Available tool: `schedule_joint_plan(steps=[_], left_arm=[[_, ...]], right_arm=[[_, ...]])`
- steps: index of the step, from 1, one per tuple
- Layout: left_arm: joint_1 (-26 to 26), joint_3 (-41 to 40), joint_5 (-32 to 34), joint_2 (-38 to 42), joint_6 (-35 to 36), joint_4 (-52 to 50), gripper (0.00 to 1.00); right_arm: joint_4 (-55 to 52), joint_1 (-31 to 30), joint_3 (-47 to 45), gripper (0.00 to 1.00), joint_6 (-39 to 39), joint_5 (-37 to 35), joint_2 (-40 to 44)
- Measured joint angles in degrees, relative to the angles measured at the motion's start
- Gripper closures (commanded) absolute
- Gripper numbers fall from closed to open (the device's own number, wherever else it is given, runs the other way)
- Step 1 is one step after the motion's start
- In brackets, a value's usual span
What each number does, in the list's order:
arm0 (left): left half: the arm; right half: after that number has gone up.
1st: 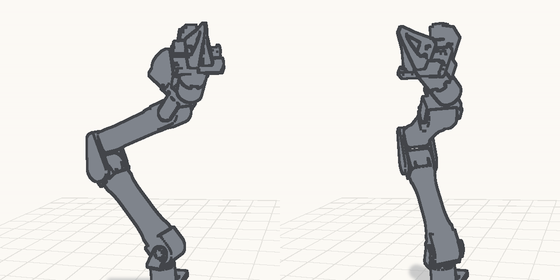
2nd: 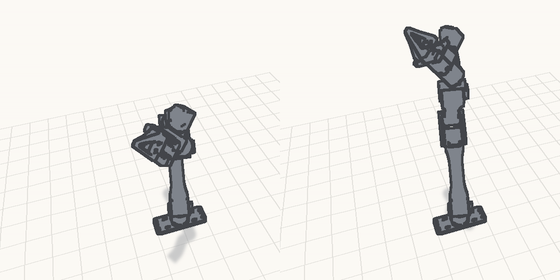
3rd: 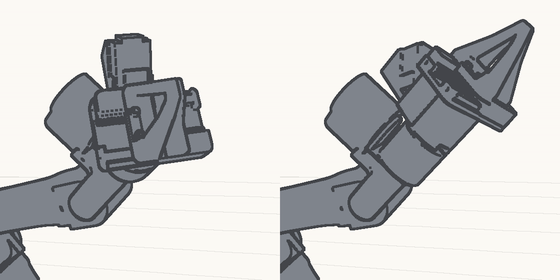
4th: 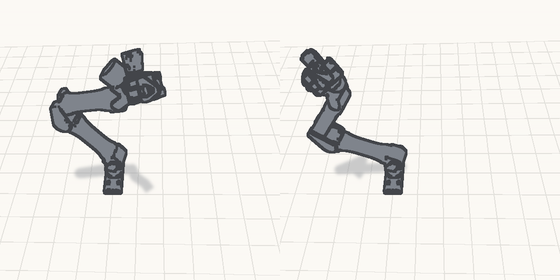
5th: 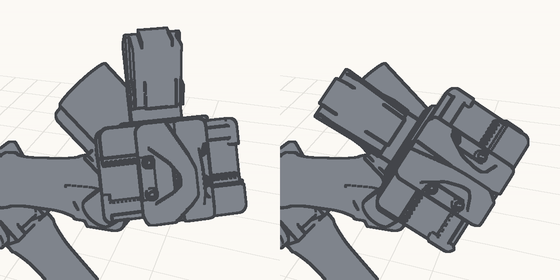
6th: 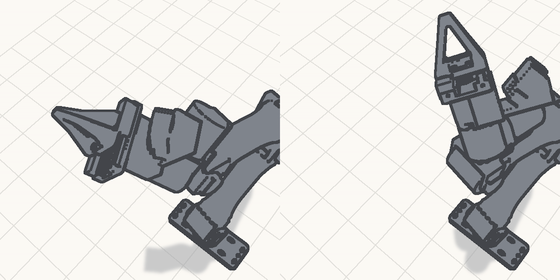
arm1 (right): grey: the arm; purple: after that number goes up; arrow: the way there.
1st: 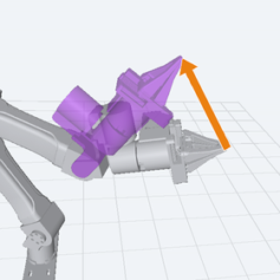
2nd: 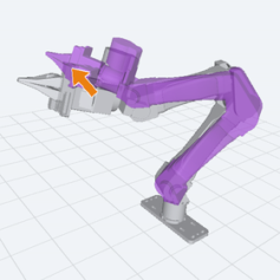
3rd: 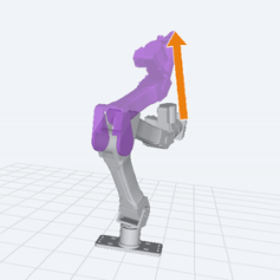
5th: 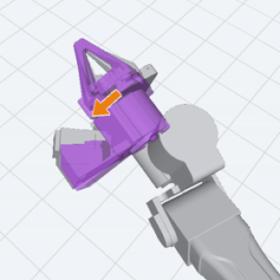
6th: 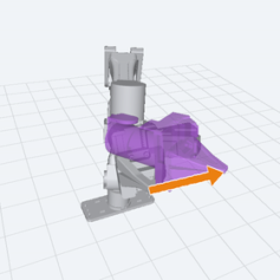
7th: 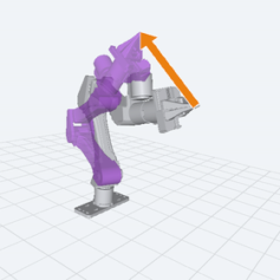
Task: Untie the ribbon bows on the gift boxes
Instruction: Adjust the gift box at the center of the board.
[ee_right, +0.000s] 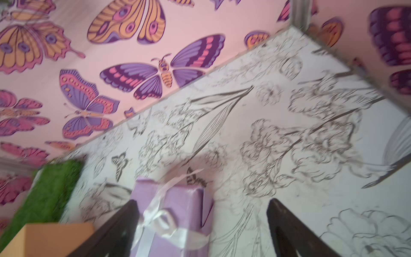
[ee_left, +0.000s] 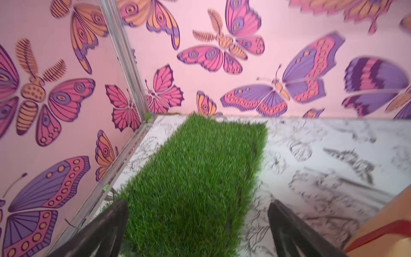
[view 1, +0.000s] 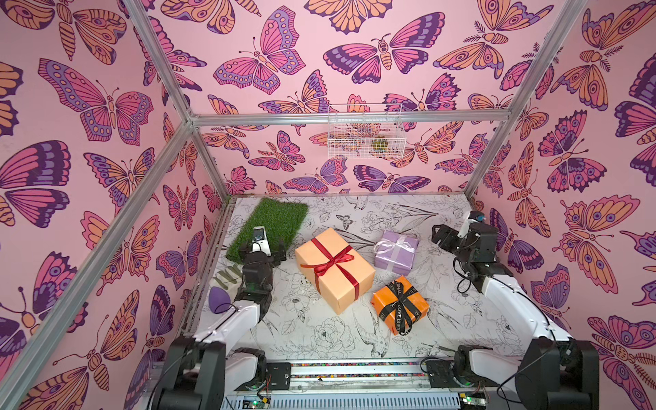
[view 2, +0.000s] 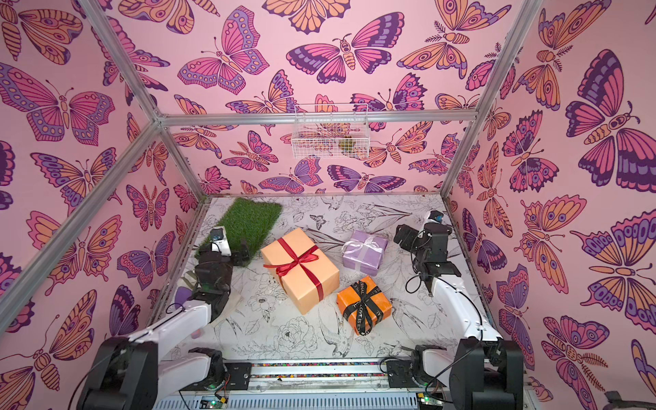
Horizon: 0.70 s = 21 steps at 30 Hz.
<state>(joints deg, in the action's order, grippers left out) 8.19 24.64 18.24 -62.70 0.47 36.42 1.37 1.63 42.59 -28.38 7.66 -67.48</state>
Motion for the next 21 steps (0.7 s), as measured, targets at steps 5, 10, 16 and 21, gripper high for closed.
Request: schedule_joint_plan(steps=[5, 10, 16, 21], left_arm=[[0.22, 7.74, -4.07, 9.81, -12.15, -19.06, 0.00], [3.13, 9.20, -12.57, 12.55, -26.73, -34.03, 0.00], [12.46, 6.36, -18.64, 11.28, -41.46, -41.62, 0.00], [15.78, 5.70, -20.92, 6.69, -47.74, -36.48, 0.00]], right_arm=[[-7.34, -1.90, 0.24, 0.21, -1.55, 7.28, -0.50], [-12.59, -12.68, 1.01, 0.21, -1.60, 10.03, -0.50], [-13.97, -26.62, 4.26, 0.20, -1.42, 11.91, -4.90], [-11.93, -31.23, 7.85, 0.23, -1.66, 14.75, -12.63]])
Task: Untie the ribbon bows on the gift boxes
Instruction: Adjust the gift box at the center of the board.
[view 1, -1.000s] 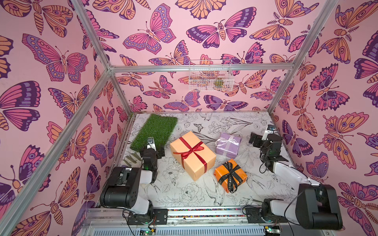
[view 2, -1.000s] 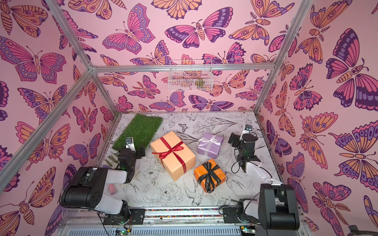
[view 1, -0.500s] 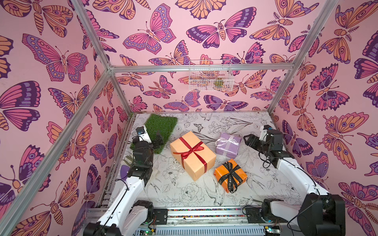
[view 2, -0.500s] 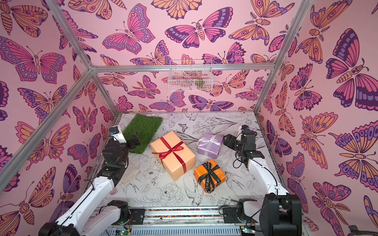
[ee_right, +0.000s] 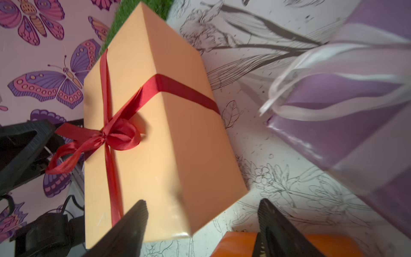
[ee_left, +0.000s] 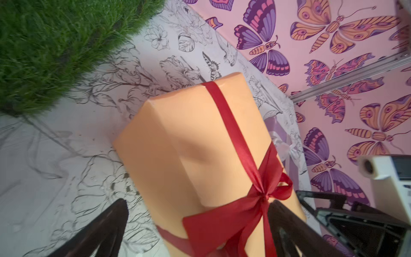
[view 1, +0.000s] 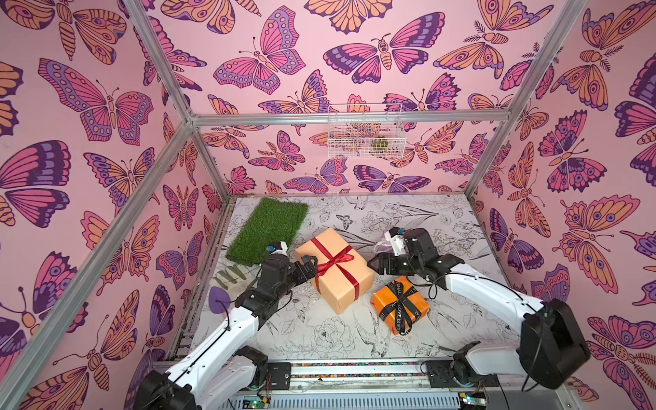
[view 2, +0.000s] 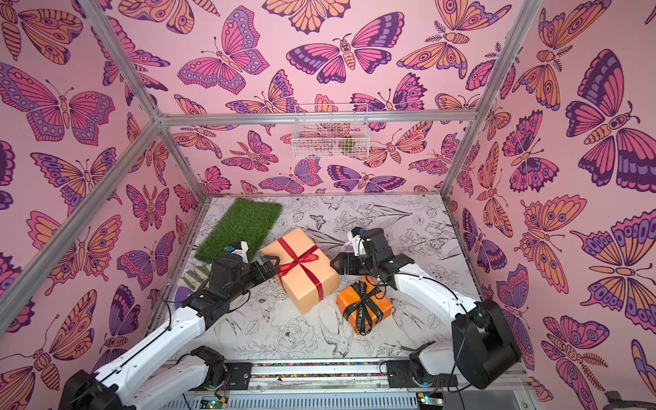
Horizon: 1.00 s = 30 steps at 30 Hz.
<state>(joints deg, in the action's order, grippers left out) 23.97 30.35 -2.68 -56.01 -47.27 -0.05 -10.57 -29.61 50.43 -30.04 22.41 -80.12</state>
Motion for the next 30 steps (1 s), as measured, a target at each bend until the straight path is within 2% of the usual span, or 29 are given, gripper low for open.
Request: schedule_joint_plan(steps=[4, 10, 16, 19, 25, 30], left_arm=[[0.00, -0.72, -1.44, -4.92, -2.45, 7.19, 0.00], [-0.13, 0.94, -2.97, -12.35, -2.75, 16.72, 0.00], [-1.25, 7.19, -6.93, -23.39, -2.71, 25.70, 0.00], [-3.34, 9.90, -10.10, -27.26, -2.84, 28.46, 0.00], [-12.52, 10.45, -14.29, -26.99, -2.34, 29.62, 0.03], [-15.32, 11.13, -16.00, -22.97, 1.88, 24.44, 0.17]], right_arm=[[1.49, -1.40, 2.27, 0.25, -0.28, 3.02, -4.81], [1.77, -2.93, 2.27, 0.26, -1.79, 5.90, -5.55], [0.63, -3.23, -1.18, 0.24, -3.98, 6.73, -1.81], [-3.32, -3.23, -0.98, 0.23, -3.10, 3.85, 0.76], [-13.46, -3.21, 4.61, 0.27, 1.53, -5.84, 2.99], [-15.91, -3.21, 10.99, 0.39, 4.57, -7.34, 2.14]])
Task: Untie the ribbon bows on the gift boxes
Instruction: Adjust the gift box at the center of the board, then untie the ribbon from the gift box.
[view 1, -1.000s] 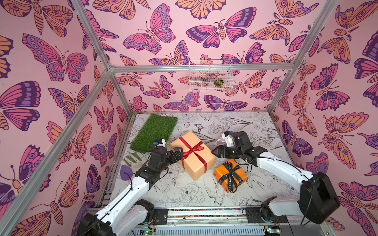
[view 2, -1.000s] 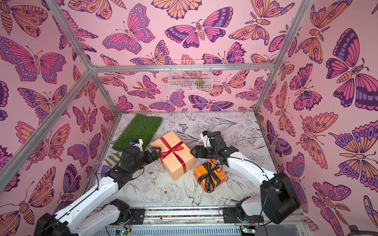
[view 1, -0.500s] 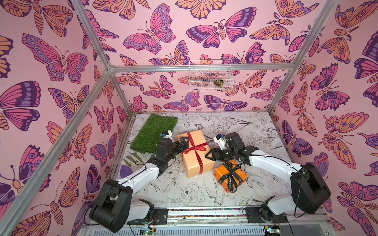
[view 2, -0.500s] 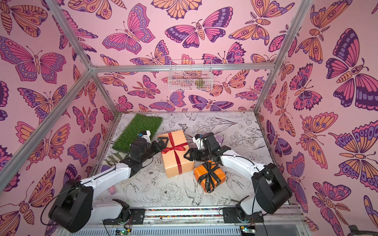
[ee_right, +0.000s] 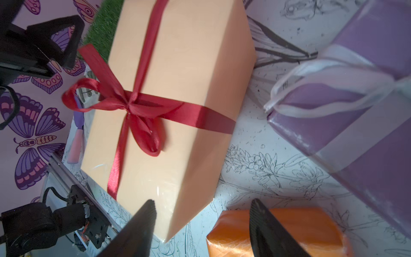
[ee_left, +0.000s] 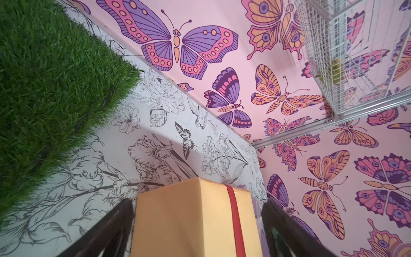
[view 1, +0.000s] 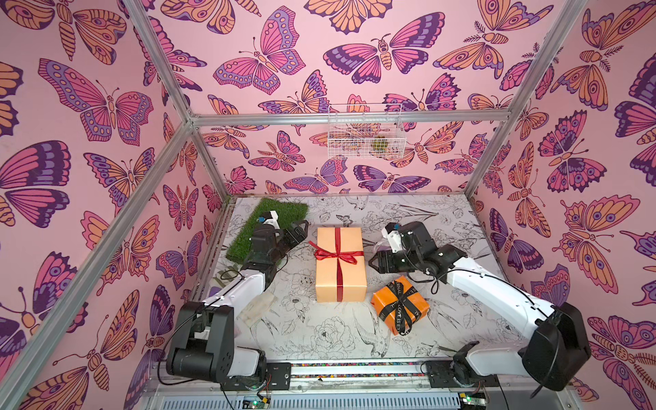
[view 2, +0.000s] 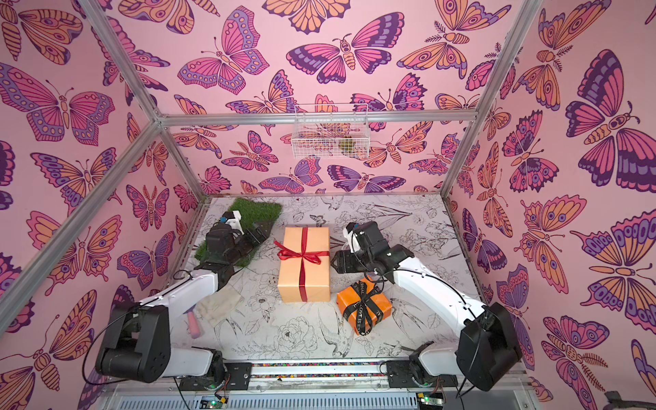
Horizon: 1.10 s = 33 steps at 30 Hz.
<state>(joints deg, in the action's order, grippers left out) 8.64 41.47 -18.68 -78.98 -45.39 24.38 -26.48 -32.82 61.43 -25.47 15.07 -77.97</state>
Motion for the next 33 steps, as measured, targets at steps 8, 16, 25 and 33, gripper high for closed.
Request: schedule_joint_plan(steps=[8, 16, 25, 33], left_arm=[[0.44, 1.03, -5.92, 2.36, 4.35, -6.67, 0.28], [4.00, 0.07, -7.26, 2.47, 4.83, -9.90, 0.30], [7.82, -0.57, -8.22, 0.96, 4.87, -9.75, 0.36], [8.76, -4.33, -8.79, 0.85, 3.74, -8.72, 0.36]], right_arm=[[1.42, -0.07, 8.17, 0.49, 1.49, 4.63, -9.01], [4.26, -2.10, 11.21, 0.52, -1.20, 10.38, -17.66], [8.63, -2.91, 13.60, 0.52, -5.01, 12.68, -21.20], [10.51, -3.15, 17.46, 0.59, -6.29, 12.90, -25.24]])
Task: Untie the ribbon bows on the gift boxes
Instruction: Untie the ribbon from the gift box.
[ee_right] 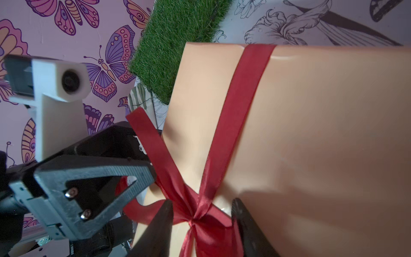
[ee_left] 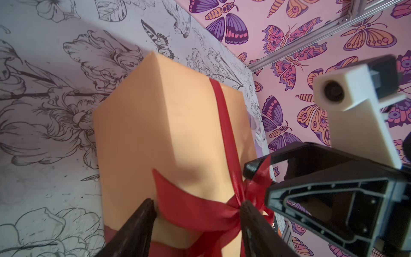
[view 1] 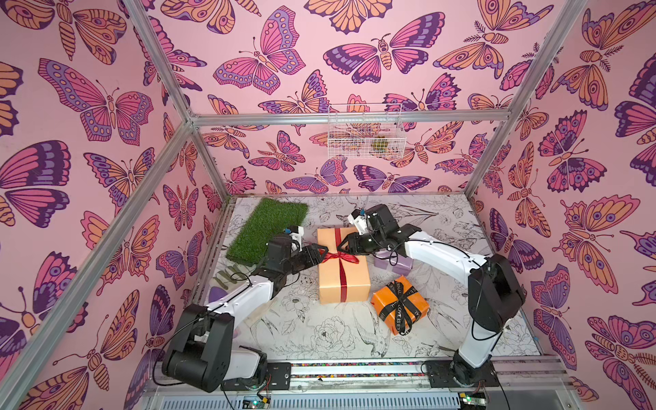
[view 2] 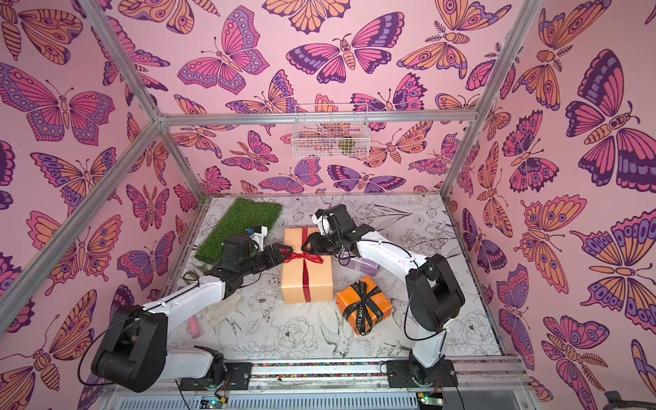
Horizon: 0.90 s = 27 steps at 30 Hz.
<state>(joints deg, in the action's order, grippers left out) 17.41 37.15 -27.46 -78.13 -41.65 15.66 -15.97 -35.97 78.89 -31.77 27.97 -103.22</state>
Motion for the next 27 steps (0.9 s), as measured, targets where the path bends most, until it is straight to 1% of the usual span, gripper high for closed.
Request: schedule_joint_plan(steps=[5, 7, 9, 12, 14, 17, 21, 25, 27], left_arm=[[0.22, -1.60, 0.55, 1.09, -0.61, 0.13, 0.34], [0.24, -1.60, 1.03, 2.08, -0.68, 0.31, 0.33], [0.11, -1.60, 1.68, 3.23, -0.83, 0.66, 0.28], [-0.96, -1.60, 2.10, 5.25, -1.55, 0.76, 0.18], [-1.92, -1.60, 2.19, 6.69, -2.16, 1.05, 0.17], [-3.08, -1.51, 2.19, 7.39, -2.78, 2.01, 0.20], [-3.37, -1.33, 1.09, 5.44, -3.63, 2.73, 0.29], [-3.37, -1.20, -0.87, 2.91, -4.50, 2.62, 0.46], [-3.34, -1.20, -1.68, 2.73, -5.05, 2.62, 0.57]], right_arm=[[-0.11, -0.20, 0.13, 0.77, -0.22, -0.85, -0.28], [-0.48, -0.24, 0.13, 0.86, -0.42, -1.44, -0.28], [-0.94, -0.24, 0.13, 1.00, -0.63, -1.90, -0.28], [-1.55, -0.24, 0.13, 1.00, -1.20, -2.60, -0.31], [-1.60, -0.24, 0.13, 1.00, -1.22, -2.93, -0.31], [-1.60, -0.24, 0.13, 1.00, -1.22, -3.15, -0.31], [-1.60, -0.24, 0.13, 1.00, -1.22, -3.28, -0.31], [-1.57, -0.24, 0.13, 1.00, -1.22, -3.39, -0.31], [-1.57, -0.24, 0.13, 1.00, -1.20, -3.50, -0.31]])
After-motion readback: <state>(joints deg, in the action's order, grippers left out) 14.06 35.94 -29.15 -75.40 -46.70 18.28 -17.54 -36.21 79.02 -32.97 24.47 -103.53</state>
